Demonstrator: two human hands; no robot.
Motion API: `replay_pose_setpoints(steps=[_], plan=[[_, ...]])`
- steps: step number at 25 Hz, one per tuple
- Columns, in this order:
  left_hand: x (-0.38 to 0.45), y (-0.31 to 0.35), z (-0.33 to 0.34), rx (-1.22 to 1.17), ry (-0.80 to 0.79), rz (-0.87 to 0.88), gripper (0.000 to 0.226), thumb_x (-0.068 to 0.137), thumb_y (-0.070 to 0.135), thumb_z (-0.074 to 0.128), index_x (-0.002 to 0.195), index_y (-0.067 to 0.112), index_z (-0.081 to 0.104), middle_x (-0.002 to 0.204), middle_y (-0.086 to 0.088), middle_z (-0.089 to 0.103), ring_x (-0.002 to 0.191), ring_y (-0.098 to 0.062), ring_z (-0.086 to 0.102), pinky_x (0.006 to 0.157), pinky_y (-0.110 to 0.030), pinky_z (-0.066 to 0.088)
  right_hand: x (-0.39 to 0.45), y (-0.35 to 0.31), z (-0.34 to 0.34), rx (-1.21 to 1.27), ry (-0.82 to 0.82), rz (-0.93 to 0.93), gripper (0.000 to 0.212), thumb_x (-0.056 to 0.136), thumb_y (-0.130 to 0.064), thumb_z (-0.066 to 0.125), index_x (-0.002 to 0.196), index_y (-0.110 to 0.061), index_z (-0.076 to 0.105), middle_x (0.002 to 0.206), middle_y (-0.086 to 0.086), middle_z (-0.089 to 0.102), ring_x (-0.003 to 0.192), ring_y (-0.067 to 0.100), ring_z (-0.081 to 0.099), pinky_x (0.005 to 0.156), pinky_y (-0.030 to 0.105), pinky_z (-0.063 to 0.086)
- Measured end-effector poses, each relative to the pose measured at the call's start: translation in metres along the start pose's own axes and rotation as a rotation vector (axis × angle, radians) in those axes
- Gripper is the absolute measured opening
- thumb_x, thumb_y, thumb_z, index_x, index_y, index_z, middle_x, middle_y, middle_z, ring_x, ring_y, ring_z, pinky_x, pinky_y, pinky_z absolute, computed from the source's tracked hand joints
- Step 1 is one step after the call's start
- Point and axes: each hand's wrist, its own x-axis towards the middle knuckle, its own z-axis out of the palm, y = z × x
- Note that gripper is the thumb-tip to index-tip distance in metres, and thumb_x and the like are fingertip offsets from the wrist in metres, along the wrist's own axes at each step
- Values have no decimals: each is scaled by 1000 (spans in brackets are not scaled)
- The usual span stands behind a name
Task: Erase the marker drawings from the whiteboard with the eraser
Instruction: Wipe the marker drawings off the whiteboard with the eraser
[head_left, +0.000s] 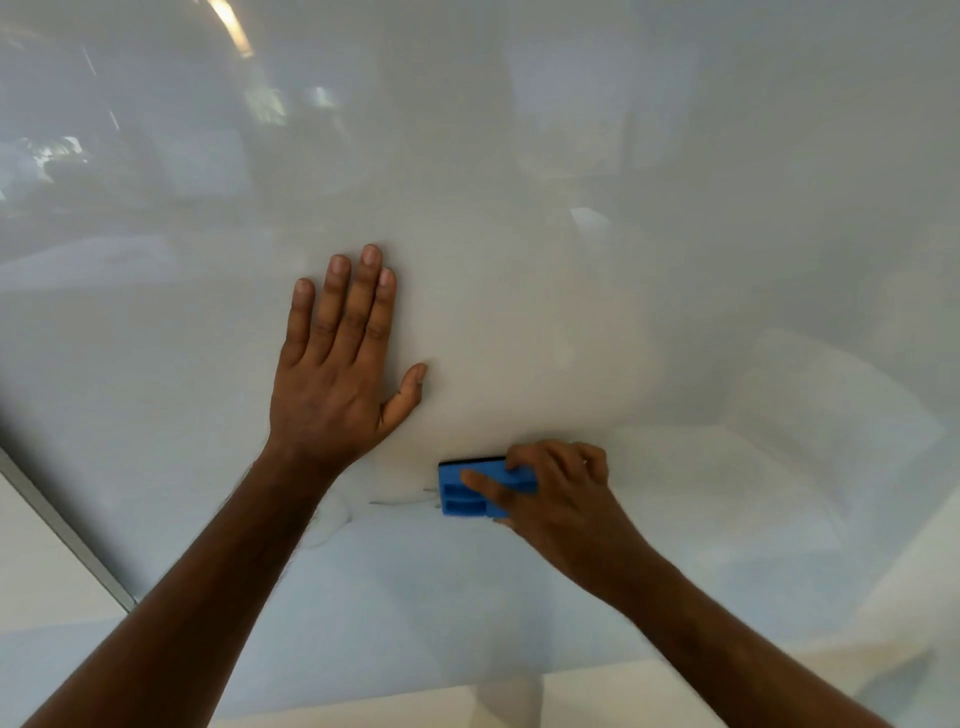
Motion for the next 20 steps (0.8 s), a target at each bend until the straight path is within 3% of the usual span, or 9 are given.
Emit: replay_pose_setpoints(steps=[4, 6, 11, 13, 15, 17, 20], plan=[[-2, -4, 0, 8, 0, 19, 86, 109, 47, 54, 170, -1, 18, 177, -19, 15, 168, -31, 3, 136, -54, 11, -73, 17, 20, -99, -119, -123, 79, 83, -35, 83, 150, -49, 44, 129, -3, 53, 114, 23, 54, 97, 44, 38], [-3, -3, 1, 7, 5, 19, 85, 109, 47, 53, 170, -1, 19, 178, -19, 14, 168, -31, 4, 137, -54, 10, -93, 44, 11, -119, -76, -88, 72, 88, -36, 79, 151, -49, 45, 129, -2, 54, 115, 24, 55, 96, 45, 38], [-3, -1, 0, -1, 13, 12, 84, 110, 47, 51, 170, -2, 19, 178, -19, 14, 168, -31, 4, 137, -53, 9, -49, 112, -53, -15, 67, 242, 58, 103, -51, 50, 158, -46, 33, 130, 8, 56, 113, 35, 58, 94, 49, 37], [-2, -1, 0, -7, 7, 14, 84, 110, 47, 51, 170, -2, 18, 178, -19, 13, 168, -32, 4, 137, -53, 9, -16, 126, -75, 73, 142, 413, 60, 99, -49, 58, 155, -39, 40, 133, 10, 48, 118, 33, 48, 100, 49, 33], [-2, -1, -1, -15, 0, 17, 84, 110, 47, 51, 170, -1, 17, 178, -19, 13, 168, -32, 5, 137, -53, 8, 9, 118, -79, 126, 193, 472, 65, 95, -46, 65, 154, -38, 41, 133, 8, 44, 120, 29, 43, 102, 46, 30], [-3, -2, -1, -27, -3, 18, 84, 110, 46, 50, 171, -1, 17, 178, -19, 13, 168, -32, 5, 137, -53, 8, 15, 88, -62, 90, 174, 363, 61, 96, -49, 62, 153, -39, 42, 134, 5, 45, 121, 27, 46, 100, 44, 31], [-3, -5, -1, -45, -8, 31, 84, 109, 45, 52, 170, -1, 19, 178, -18, 13, 168, -32, 4, 137, -53, 8, -29, 36, -13, -53, 18, 92, 57, 96, -49, 62, 151, -46, 44, 130, 0, 48, 116, 25, 51, 96, 46, 35]])
